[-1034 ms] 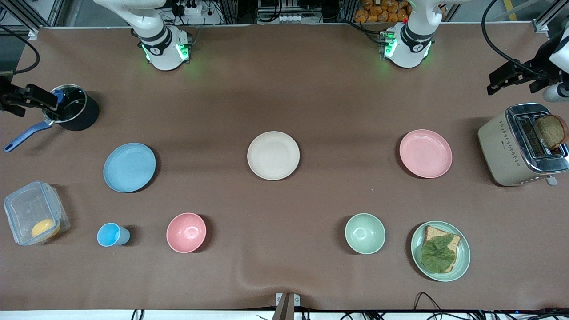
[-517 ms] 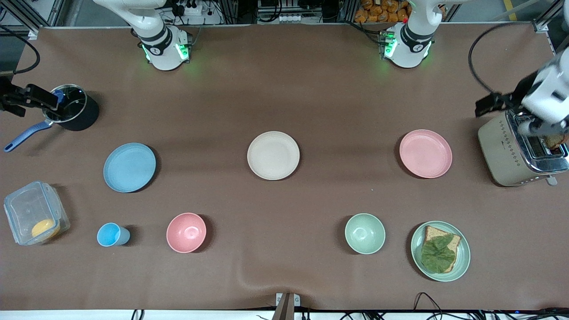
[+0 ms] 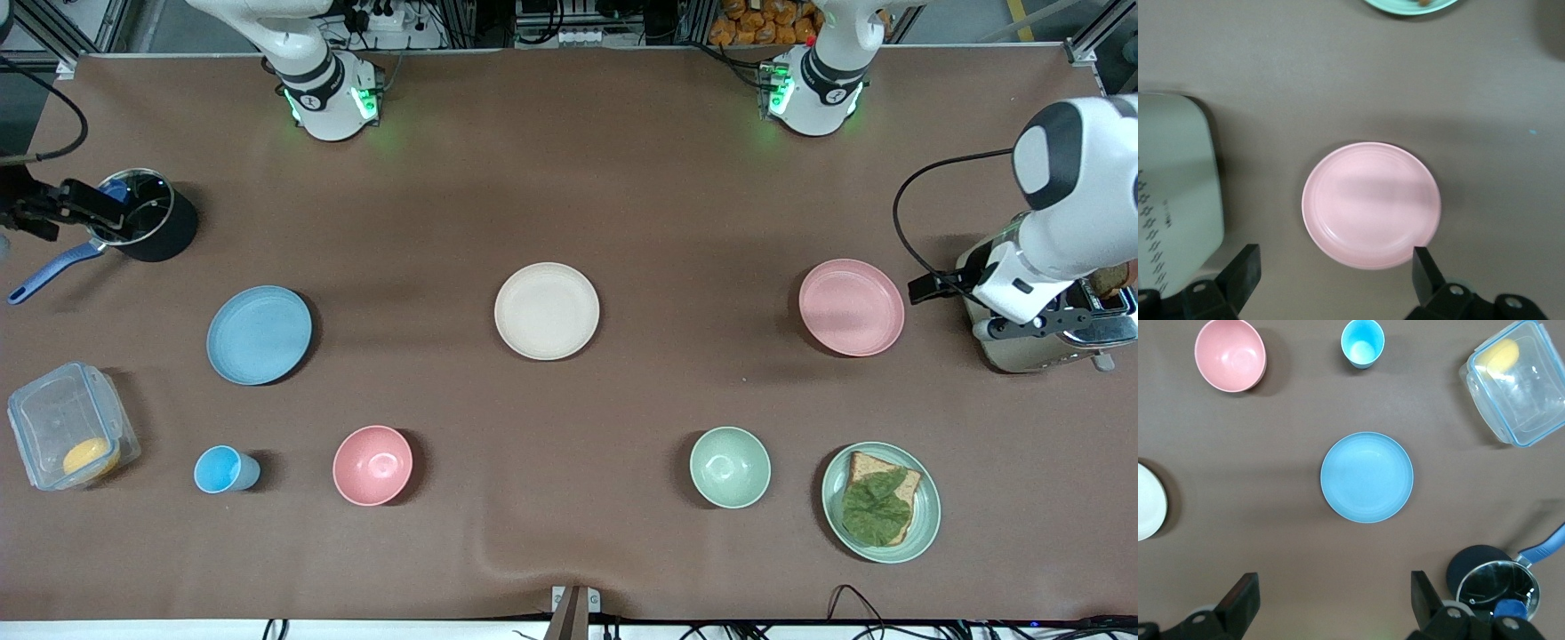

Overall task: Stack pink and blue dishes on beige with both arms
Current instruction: 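Grip the pink plate with the left gripper while the right gripper reaches the blue plate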

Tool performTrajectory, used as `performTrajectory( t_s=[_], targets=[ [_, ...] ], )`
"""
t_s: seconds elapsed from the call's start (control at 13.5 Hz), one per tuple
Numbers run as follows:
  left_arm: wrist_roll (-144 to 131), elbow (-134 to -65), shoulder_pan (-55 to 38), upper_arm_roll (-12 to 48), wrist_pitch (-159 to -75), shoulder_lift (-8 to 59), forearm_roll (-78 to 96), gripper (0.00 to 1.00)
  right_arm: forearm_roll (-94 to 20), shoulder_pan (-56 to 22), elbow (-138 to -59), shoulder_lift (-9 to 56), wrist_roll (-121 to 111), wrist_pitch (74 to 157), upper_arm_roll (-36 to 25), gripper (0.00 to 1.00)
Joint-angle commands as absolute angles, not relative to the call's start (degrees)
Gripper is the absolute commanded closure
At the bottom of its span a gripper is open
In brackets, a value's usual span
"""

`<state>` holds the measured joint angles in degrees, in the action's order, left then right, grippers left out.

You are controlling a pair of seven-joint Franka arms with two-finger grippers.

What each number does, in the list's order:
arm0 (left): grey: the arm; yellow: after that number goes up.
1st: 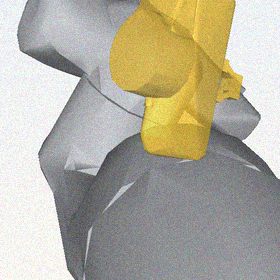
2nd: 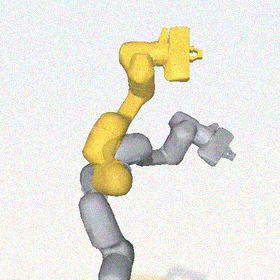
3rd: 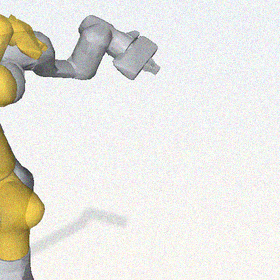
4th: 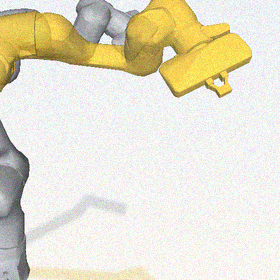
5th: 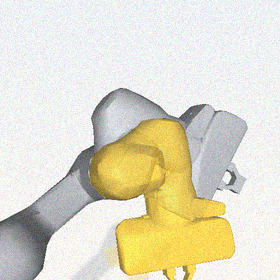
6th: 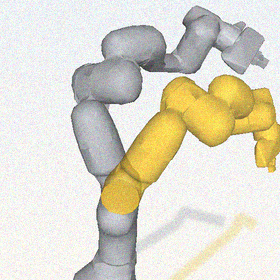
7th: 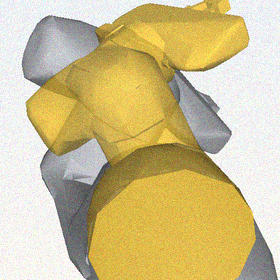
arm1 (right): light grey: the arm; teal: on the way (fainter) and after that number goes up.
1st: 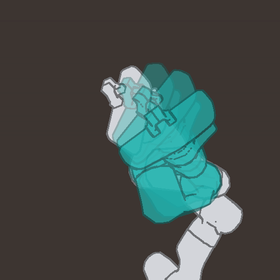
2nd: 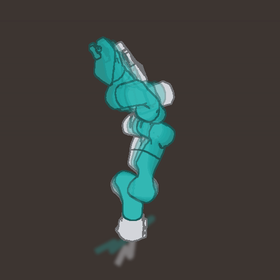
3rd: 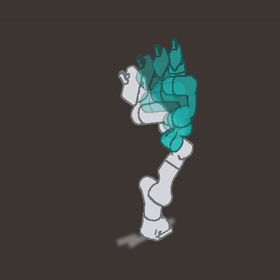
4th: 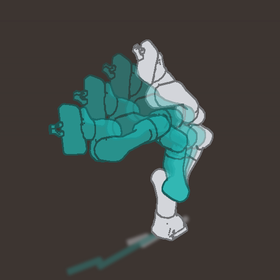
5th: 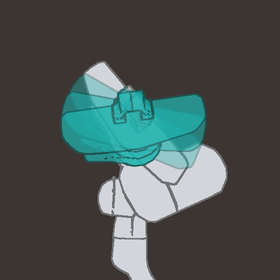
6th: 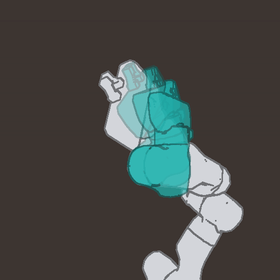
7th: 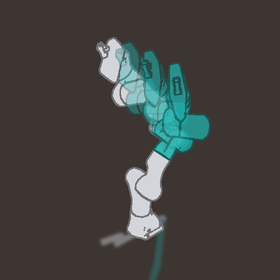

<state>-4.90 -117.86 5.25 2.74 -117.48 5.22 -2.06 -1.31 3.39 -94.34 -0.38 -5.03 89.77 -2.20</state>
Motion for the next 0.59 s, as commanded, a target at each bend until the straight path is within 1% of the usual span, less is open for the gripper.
performTrajectory(
  t_s=[0.0, 0.3, 0.52],
  targets=[
    [-3.5, -120.8, 9.1, 3.5, -122.4, 8.5, -3.4, 0.00, -1.3, 4.6, -95.4, 4.2, -5.4, 93.7, -2.3, 0.00],
    [0.4, -120.8, 12.7, 3.6, -125.6, 16.1, -3.3, 0.00, -1.3, 6.8, -95.4, 13.2, -5.4, 99.0, -2.3, 0.00],
    [0.5, -120.6, 13.6, 3.6, -128.7, 21.7, -2.5, 0.00, 0.3, 8.3, -95.5, 19.8, -5.4, 105.5, -2.3, 0.00]
  ],
)
